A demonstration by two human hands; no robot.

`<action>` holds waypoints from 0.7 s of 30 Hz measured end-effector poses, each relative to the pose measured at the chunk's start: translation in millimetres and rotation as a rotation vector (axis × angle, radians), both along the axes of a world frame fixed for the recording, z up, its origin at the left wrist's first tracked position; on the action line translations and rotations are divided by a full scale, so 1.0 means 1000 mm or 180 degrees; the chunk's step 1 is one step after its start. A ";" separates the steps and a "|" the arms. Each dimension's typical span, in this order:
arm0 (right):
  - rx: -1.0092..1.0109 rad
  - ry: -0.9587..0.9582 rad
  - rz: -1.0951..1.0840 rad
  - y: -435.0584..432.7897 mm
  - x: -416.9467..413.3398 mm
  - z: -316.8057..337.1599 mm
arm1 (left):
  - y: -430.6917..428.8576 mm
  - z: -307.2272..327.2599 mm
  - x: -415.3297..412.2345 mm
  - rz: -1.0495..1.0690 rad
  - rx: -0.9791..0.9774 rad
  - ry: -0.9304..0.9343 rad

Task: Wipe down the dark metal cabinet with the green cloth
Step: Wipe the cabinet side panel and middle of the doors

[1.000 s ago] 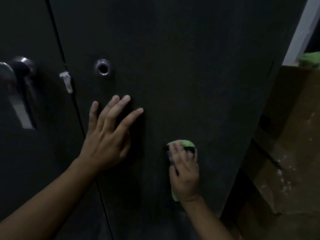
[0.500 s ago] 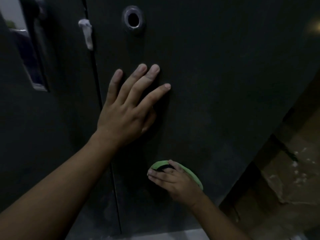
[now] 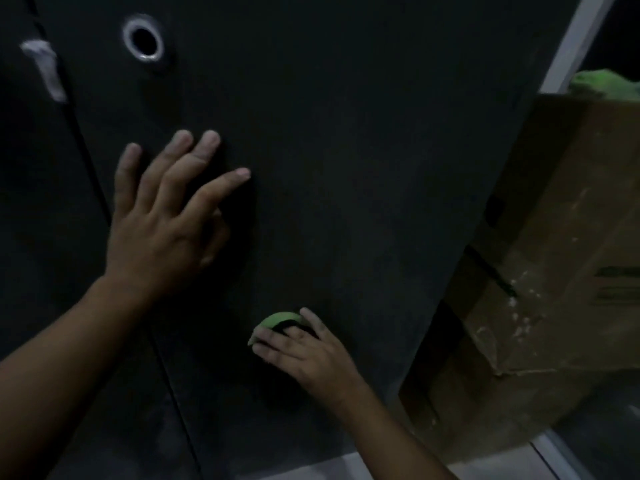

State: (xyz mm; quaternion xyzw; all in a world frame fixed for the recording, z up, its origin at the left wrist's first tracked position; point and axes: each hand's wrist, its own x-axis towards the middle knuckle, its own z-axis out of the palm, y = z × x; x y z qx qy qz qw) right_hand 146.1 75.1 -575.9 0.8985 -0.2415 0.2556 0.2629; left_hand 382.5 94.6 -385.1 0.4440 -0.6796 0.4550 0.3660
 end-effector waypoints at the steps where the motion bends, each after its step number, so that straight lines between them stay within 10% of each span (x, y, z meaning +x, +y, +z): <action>1: 0.0004 -0.0252 -0.0061 -0.001 -0.010 0.004 | 0.001 -0.002 -0.007 -0.0030 0.0045 0.0066; 21: 0.0563 -0.6088 -0.1552 -0.046 -0.079 0.060 | -0.023 -0.036 -0.113 -0.0200 0.0608 -0.0875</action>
